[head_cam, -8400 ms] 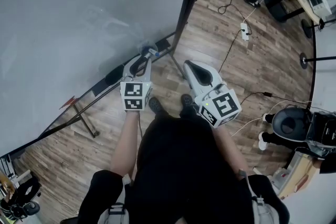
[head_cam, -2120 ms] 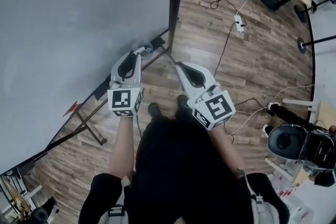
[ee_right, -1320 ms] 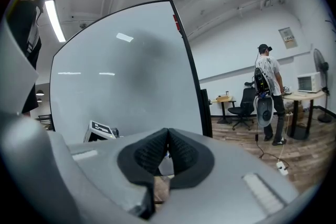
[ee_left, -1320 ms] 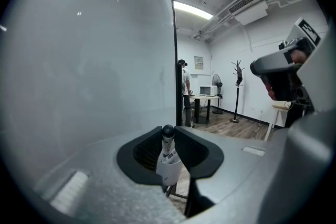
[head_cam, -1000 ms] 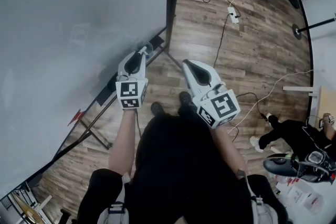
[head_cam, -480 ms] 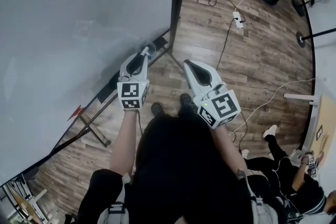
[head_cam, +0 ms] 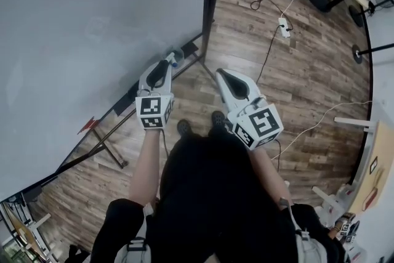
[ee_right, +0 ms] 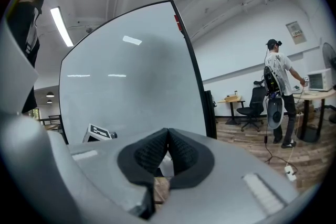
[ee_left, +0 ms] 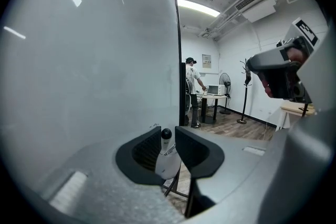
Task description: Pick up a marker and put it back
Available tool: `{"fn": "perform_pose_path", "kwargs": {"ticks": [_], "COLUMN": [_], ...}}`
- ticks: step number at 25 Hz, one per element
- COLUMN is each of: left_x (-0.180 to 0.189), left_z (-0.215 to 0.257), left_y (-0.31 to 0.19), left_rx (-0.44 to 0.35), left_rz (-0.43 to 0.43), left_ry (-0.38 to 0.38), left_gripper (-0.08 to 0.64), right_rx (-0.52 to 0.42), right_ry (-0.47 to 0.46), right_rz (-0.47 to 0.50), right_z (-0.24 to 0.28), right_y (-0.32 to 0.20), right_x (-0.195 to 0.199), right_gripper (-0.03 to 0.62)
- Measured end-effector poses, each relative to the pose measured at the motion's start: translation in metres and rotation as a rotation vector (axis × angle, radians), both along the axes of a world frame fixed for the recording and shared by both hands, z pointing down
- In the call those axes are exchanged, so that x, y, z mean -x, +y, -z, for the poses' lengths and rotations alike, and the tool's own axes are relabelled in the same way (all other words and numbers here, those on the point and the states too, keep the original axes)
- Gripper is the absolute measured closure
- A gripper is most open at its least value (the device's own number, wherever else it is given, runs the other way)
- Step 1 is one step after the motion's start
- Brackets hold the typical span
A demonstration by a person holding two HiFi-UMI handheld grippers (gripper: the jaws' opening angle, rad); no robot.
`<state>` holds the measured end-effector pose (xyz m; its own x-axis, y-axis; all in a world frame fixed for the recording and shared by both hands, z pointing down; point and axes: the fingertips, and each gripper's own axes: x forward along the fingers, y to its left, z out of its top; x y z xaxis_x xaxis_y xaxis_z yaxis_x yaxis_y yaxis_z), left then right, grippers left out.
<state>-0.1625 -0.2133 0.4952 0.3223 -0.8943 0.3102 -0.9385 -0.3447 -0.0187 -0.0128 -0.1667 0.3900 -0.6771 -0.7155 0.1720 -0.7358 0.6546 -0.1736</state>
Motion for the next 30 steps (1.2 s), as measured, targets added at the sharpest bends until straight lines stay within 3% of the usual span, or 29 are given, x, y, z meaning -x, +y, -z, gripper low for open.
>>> {"fn": "perform_pose_path", "kwargs": {"ticks": [15, 30], "left_x": [-0.006, -0.033], "left_z": [0.014, 0.026], "left_y": [0.022, 0.079], "left_rx": [-0.029, -0.057], "left_rz": [0.136, 0.296], "left_ry": [-0.002, 0.056], "left_gripper": [0.471, 0.508], "right_rx": [-0.013, 0.053], "right_ry": [-0.018, -0.017], "right_rz": [0.136, 0.304], "right_z": [0.004, -0.029], "right_y": [-0.001, 0.017], "right_x": [-0.012, -0.027], "right_gripper": [0.591, 0.591]}}
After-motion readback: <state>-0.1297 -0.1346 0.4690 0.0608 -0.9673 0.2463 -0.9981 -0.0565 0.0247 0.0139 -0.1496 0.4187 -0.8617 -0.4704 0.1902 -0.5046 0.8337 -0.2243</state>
